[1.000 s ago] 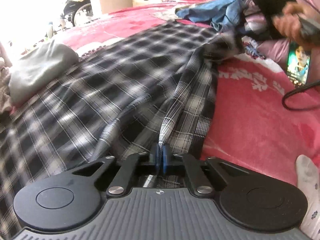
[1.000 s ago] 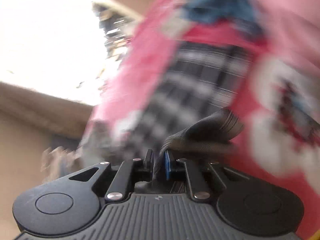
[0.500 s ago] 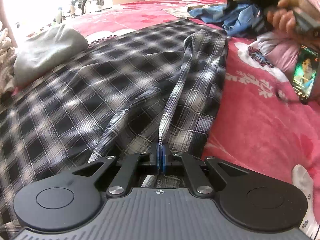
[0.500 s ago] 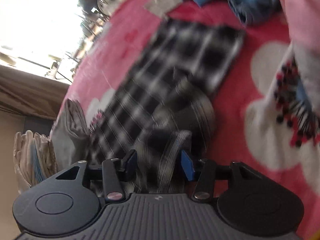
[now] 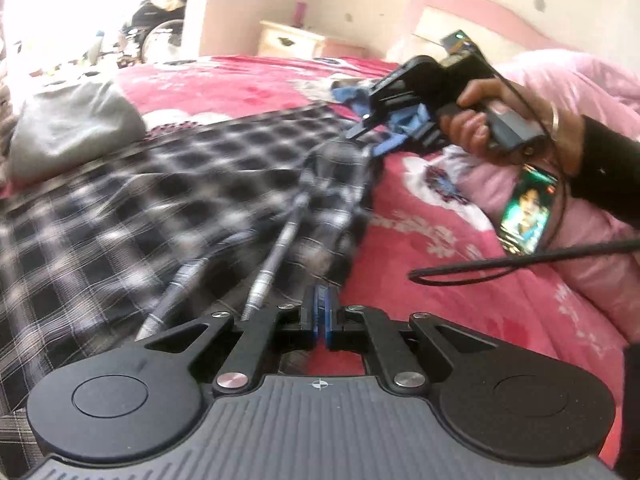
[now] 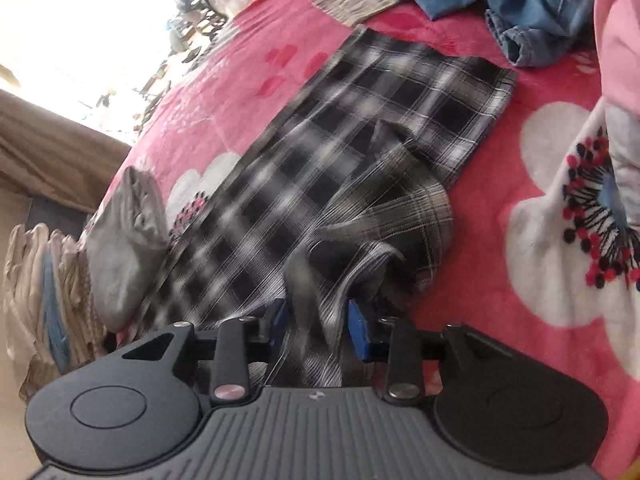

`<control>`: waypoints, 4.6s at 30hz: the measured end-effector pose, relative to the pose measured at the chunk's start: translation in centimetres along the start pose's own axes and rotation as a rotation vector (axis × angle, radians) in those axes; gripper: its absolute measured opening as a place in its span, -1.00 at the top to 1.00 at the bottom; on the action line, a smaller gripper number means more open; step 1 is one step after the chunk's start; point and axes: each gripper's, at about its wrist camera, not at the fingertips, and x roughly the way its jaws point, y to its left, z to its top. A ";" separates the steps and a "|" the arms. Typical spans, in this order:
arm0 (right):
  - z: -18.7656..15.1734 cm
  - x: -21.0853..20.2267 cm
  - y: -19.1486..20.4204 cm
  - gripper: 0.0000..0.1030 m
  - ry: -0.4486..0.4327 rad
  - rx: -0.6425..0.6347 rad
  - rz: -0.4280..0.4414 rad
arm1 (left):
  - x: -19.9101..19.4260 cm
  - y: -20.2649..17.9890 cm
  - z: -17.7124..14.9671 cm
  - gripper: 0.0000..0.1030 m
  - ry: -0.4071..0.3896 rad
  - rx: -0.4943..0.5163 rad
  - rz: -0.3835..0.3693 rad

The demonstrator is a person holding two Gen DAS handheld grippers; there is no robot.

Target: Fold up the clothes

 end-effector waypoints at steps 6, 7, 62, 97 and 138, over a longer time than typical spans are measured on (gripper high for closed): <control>-0.7 0.0 4.2 0.26 0.051 -0.120 0.011 | 1.3 -0.8 -0.6 0.82 0.024 0.126 0.125; -0.8 0.6 4.8 0.26 0.073 -0.133 0.005 | 1.5 -0.7 -0.6 0.62 0.022 0.147 0.156; -13.5 -10.5 -10.1 0.97 -0.168 0.003 -0.118 | -1.9 -2.3 -9.4 0.82 0.230 0.541 0.178; -7.3 0.6 0.3 0.08 -0.120 -0.674 -0.399 | -1.1 -4.6 -10.7 0.20 0.419 0.583 -0.096; -1.1 5.0 -2.7 0.32 0.181 -0.442 -0.506 | 16.3 -3.4 5.8 -0.02 0.284 0.756 -0.342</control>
